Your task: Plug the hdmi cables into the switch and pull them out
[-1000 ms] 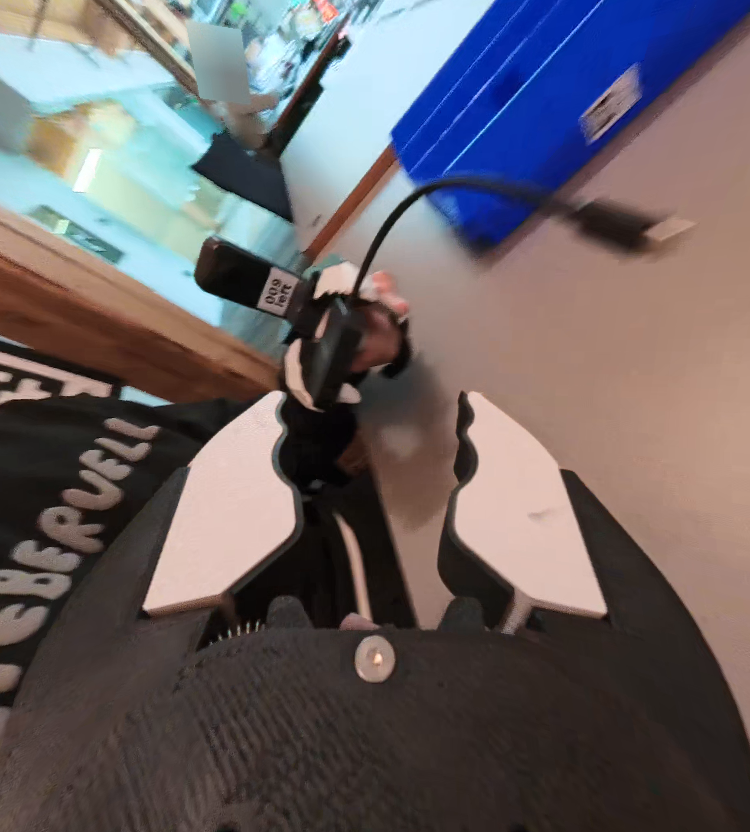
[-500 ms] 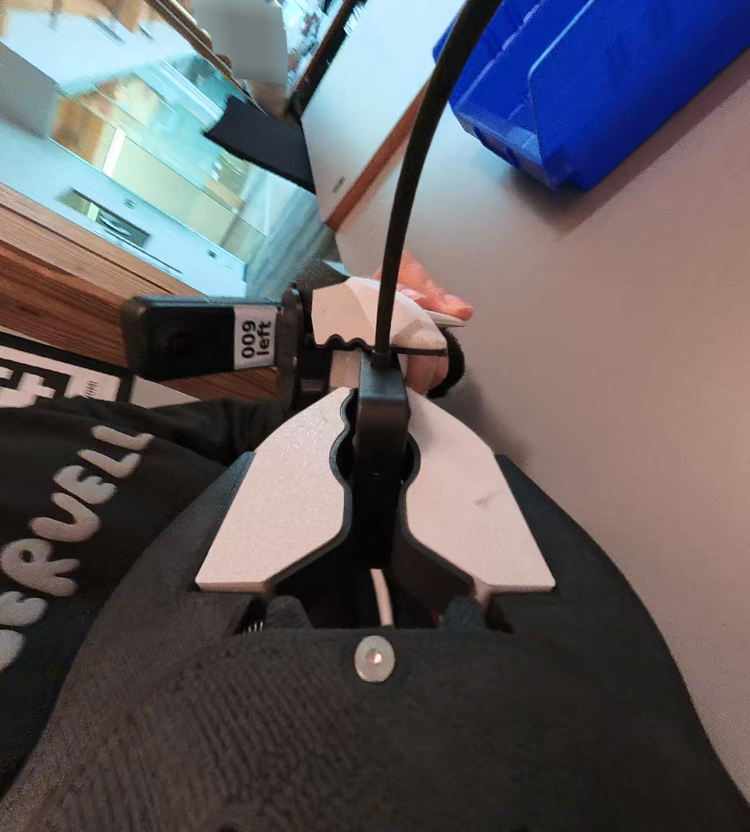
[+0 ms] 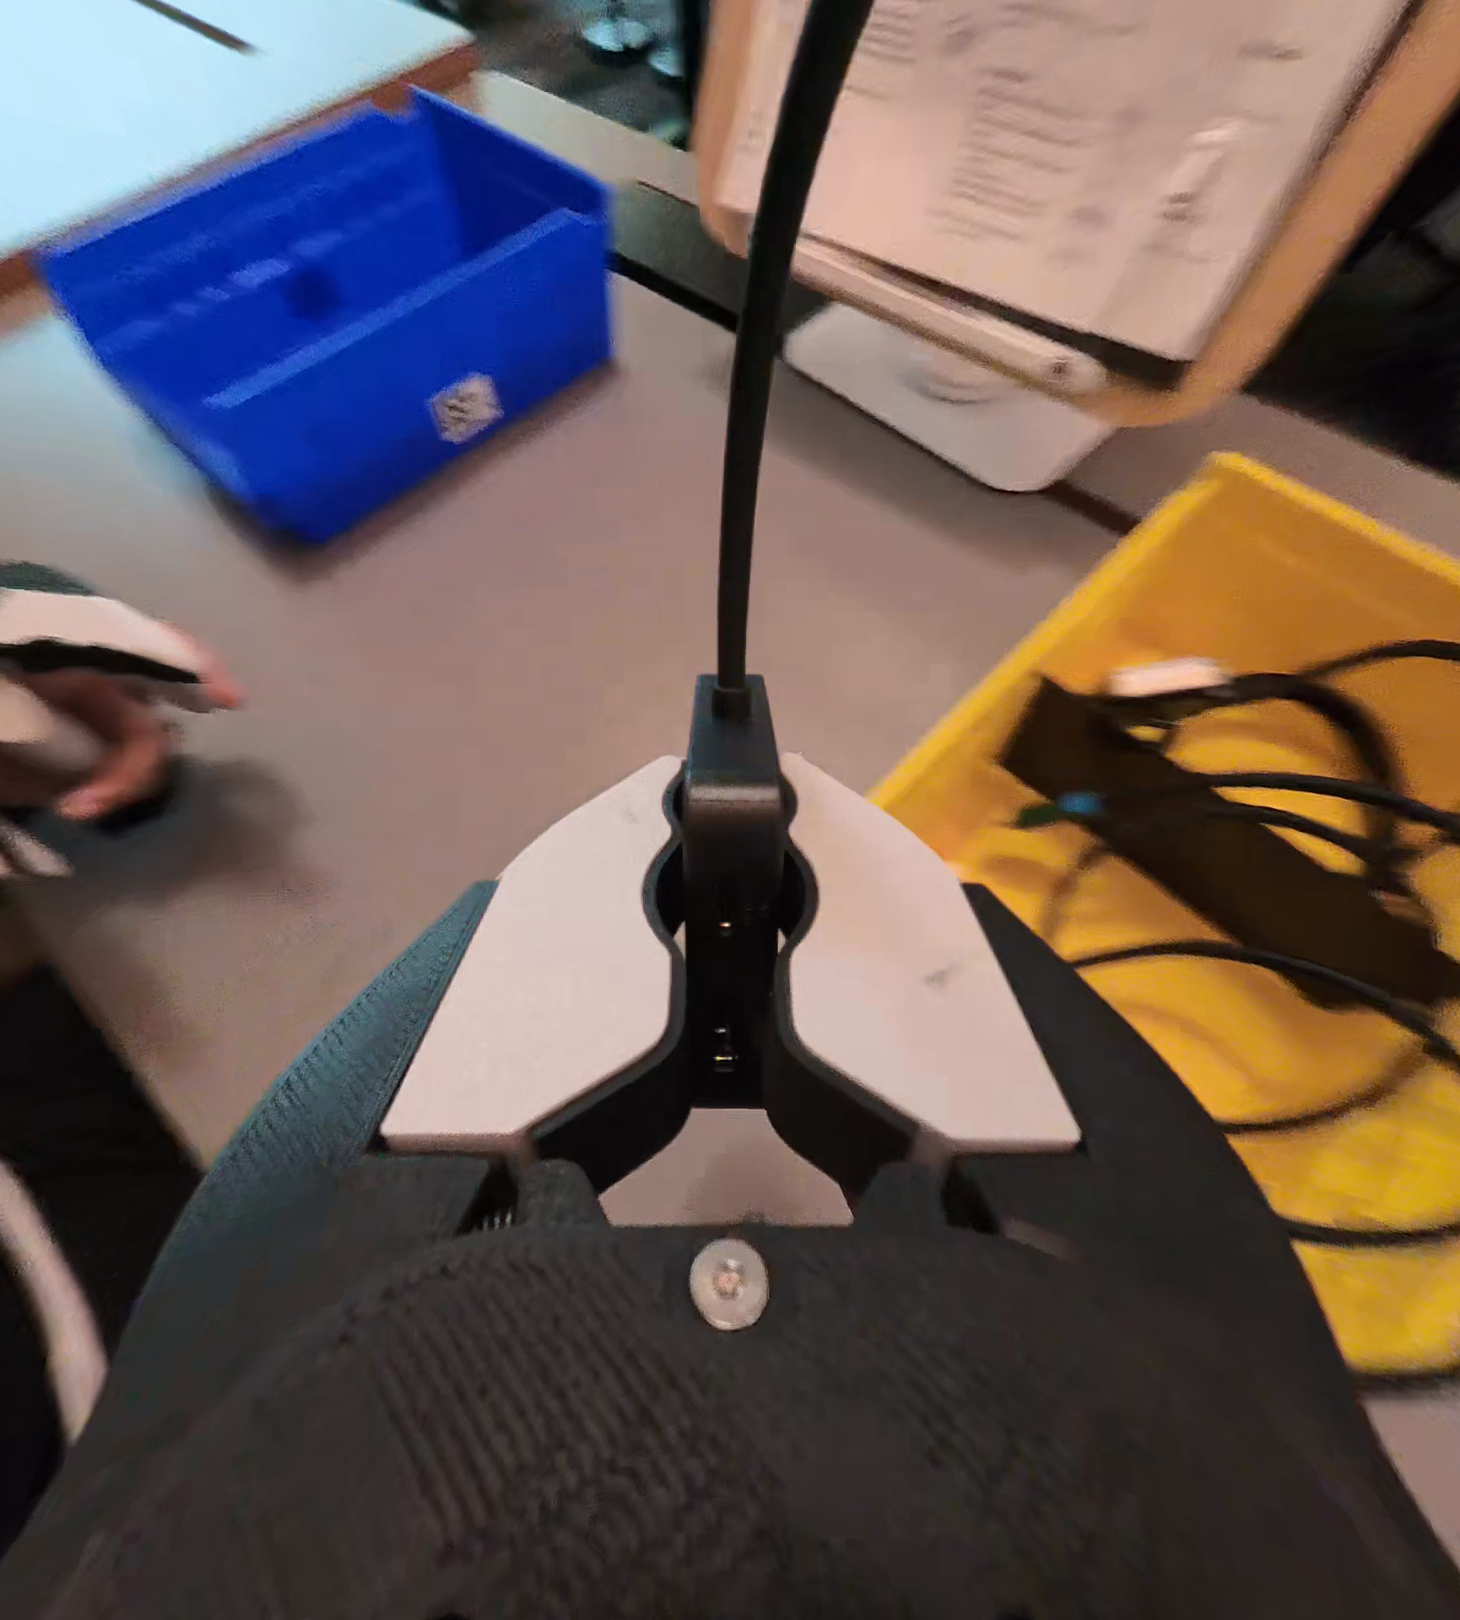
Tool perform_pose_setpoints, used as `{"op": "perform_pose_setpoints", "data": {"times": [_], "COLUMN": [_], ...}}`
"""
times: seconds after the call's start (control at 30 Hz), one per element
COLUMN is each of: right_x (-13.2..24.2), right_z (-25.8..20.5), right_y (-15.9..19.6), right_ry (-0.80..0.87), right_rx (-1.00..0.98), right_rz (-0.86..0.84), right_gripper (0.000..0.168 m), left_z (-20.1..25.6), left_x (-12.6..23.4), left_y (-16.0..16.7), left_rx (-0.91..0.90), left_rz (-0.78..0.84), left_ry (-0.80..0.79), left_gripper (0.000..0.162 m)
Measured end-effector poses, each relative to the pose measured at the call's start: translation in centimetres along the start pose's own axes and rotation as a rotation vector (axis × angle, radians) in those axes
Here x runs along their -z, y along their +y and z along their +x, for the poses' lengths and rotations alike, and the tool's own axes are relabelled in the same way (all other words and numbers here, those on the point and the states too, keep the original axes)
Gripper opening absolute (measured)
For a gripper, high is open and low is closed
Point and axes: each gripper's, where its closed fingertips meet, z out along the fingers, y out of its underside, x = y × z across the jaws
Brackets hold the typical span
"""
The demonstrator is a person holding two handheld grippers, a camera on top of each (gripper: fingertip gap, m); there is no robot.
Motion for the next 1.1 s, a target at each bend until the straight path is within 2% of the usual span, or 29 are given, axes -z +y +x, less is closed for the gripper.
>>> {"op": "perform_pose_setpoints", "data": {"times": [0.13,0.27,0.43,0.6,0.67,0.8,0.97,1.03,1.1], "right_x": [1.3,0.6,-2.4,-5.2,-6.0,-8.1,-10.7,-11.0,-10.7], "right_z": [7.2,13.9,20.5,25.7,26.7,27.9,27.2,27.1,27.1], "right_y": [0.8,2.3,2.8,3.4,4.3,6.0,7.8,7.4,6.1], "right_ry": [0.161,0.292,0.329,0.309,0.250,0.196,0.150,0.174,0.207], "right_rx": [0.105,0.258,0.490,0.619,0.601,0.515,0.420,0.410,0.417], "right_rz": [-0.076,-0.260,-0.525,-0.801,-0.899,-0.974,-0.952,-0.923,-0.871], "right_gripper": [0.015,0.015,0.015,0.015,0.015,0.015,0.015,0.031,0.038], "left_z": [-0.2,-0.2,0.2,0.7,0.8,0.6,0.3,0.3,0.2], "left_x": [0.0,-0.1,-0.5,-0.7,-0.8,-0.6,-0.2,-0.1,0.0], "left_y": [0.8,1.3,2.0,2.6,2.6,2.5,2.0,2.0,1.9], "left_rx": [-0.026,0.002,-0.007,-0.032,-0.032,-0.008,0.035,0.049,0.050], "left_rz": [-0.025,-0.052,-0.100,-0.139,-0.141,-0.129,-0.093,-0.096,-0.087], "left_ry": [-0.005,0.002,0.024,0.046,0.051,0.059,0.066,0.070,0.068], "left_gripper": [0.075,0.073,0.072,0.072,0.072,0.072,0.070,0.070,0.071]}}
